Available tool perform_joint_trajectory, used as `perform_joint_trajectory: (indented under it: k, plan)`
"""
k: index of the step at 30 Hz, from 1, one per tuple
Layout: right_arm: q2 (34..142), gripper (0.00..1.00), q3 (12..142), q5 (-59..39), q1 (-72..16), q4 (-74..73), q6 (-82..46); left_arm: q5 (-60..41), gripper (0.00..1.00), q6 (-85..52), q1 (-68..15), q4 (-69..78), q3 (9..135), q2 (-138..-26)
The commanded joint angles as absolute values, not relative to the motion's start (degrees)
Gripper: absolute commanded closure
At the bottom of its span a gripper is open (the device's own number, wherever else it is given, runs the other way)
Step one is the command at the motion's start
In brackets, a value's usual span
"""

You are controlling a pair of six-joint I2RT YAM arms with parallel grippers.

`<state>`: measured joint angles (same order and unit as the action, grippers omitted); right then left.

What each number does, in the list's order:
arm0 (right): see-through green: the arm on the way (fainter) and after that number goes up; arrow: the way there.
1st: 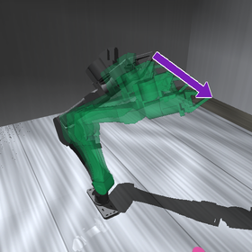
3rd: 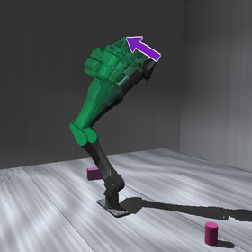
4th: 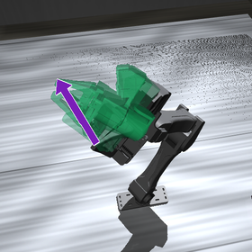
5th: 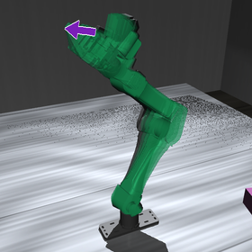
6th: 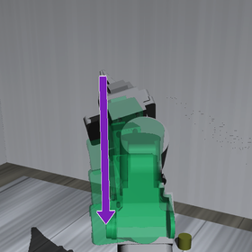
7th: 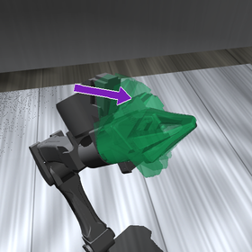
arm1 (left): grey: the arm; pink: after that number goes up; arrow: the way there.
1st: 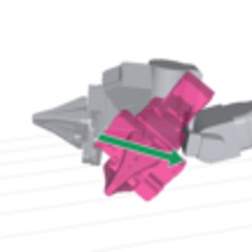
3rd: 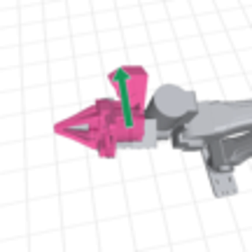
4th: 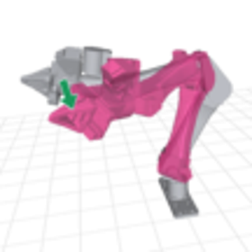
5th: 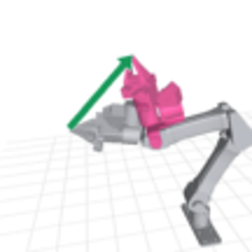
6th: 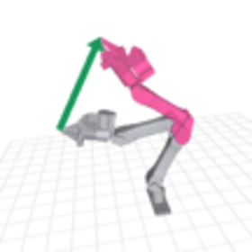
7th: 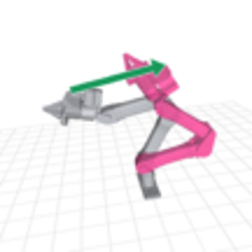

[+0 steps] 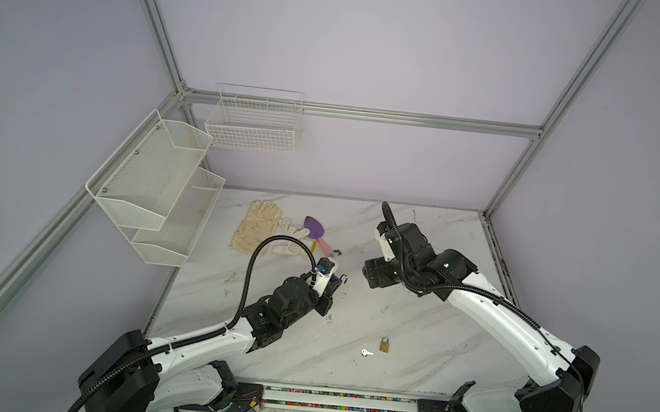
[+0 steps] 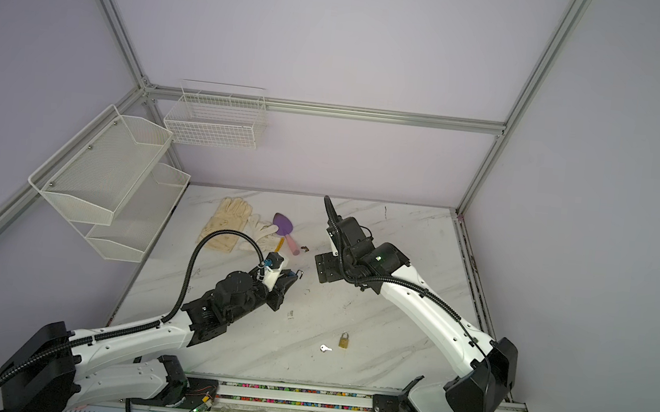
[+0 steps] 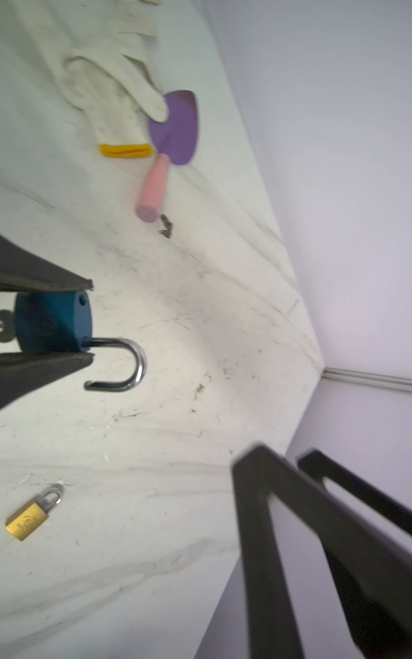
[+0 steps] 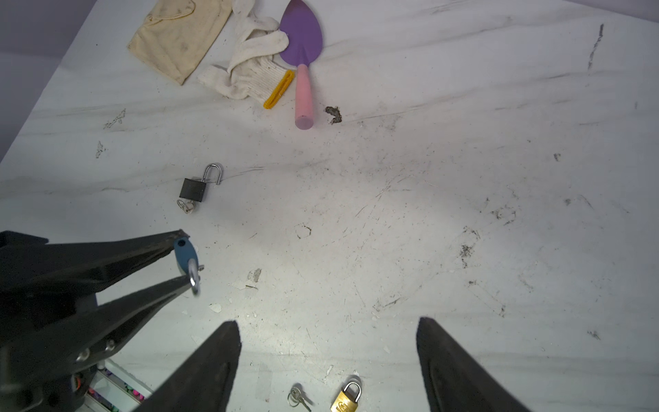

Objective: Unlock with the key

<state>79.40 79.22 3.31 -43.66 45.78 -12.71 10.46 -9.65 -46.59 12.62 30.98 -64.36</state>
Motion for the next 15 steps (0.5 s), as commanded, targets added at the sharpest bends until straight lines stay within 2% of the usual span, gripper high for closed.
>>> perform_joint_trajectory:
  k: [1,6,9,15]
  plan:
    - [76.6,0.19,76.1,4.8,-43.4,43.0,-16.3,17.6,1.00,-20.8,-46.6,-0.7,39.7,-65.2]
    - [76.1,0.20,71.1,5.3,-43.4,40.4,-21.4,19.0,1.00,-32.9,-46.5,-12.1,44.5,-69.8]
    - [75.5,0.20,67.8,3.4,-43.5,37.9,-24.2,17.0,1.00,-36.6,-46.5,-15.2,47.1,-74.5]
    - [74.4,0.21,64.1,3.6,-43.4,35.4,-27.4,19.4,1.00,-42.3,-46.4,-21.5,52.7,-85.0]
